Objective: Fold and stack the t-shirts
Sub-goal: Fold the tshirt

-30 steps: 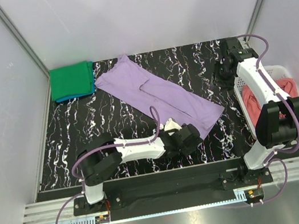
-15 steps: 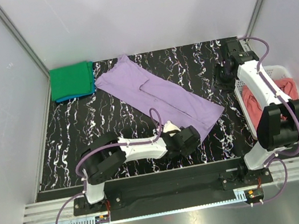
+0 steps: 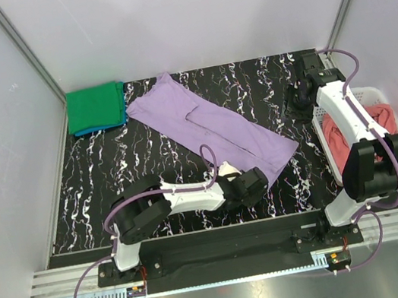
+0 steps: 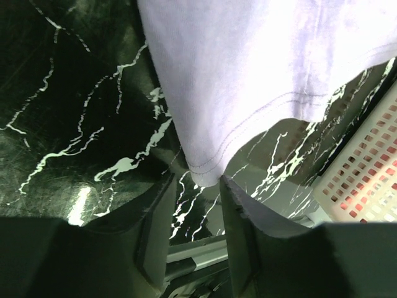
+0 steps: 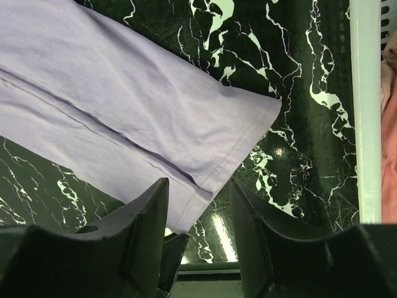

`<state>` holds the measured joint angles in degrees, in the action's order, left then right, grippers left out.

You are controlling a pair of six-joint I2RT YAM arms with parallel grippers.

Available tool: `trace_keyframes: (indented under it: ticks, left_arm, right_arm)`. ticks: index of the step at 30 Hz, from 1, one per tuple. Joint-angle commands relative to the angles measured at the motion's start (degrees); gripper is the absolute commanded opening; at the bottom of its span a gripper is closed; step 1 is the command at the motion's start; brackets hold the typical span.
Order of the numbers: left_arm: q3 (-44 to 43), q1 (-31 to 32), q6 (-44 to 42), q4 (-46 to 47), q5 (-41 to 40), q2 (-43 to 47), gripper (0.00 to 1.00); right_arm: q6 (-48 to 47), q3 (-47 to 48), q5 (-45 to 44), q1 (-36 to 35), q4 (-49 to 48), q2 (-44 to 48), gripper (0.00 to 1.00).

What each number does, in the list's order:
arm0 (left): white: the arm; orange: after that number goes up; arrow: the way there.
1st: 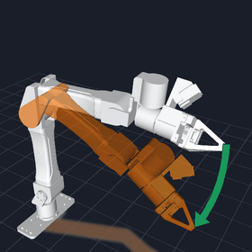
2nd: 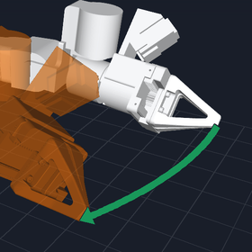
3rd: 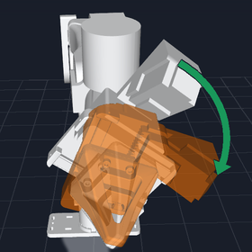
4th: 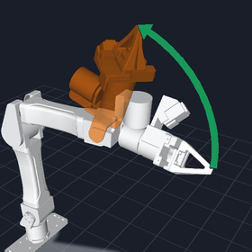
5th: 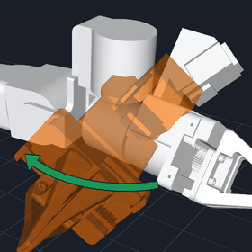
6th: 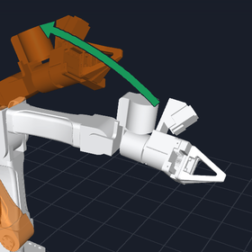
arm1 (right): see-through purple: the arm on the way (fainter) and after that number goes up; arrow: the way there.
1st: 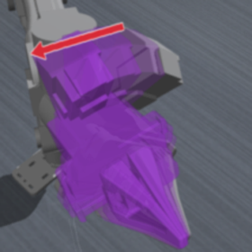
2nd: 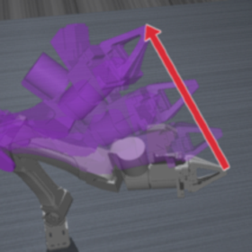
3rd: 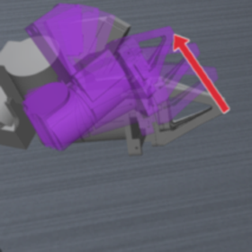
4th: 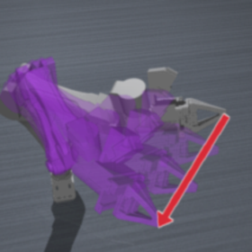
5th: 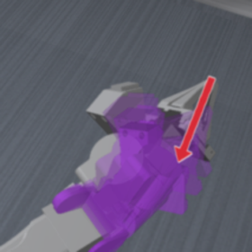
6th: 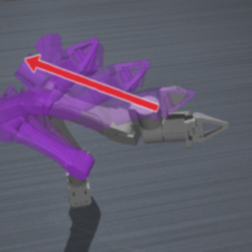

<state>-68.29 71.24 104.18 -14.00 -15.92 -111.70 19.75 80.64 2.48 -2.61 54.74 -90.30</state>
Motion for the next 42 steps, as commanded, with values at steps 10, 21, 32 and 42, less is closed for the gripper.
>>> trace_keyframes:
  ticks: [10, 21, 32, 42]
  left_arm:
    - [0.17, -0.75, -2.23, 2.39, -1.92, -0.36, 0.00]
    - [7.29, -1.02, -4.34, 2.58, 0.27, 7.36, 0.00]
    - [21.52, 2.23, -3.03, 0.64, 3.09, 23.00, 0.00]
    - [31.02, 9.52, 3.65, -3.76, 2.39, 33.64, 0.00]
  right_arm:
    - [-0.24, -2.07, 4.11, -0.20, -2.01, 1.97, 0.59]
    - [1.70, -5.40, 6.04, -0.20, -0.25, 2.93, 0.66]
    - [1.52, -19.73, 16.14, -0.20, -1.57, 10.76, 0.66]
    - [4.33, -23.95, 18.96, -0.73, 2.21, 12.79, 0.56]
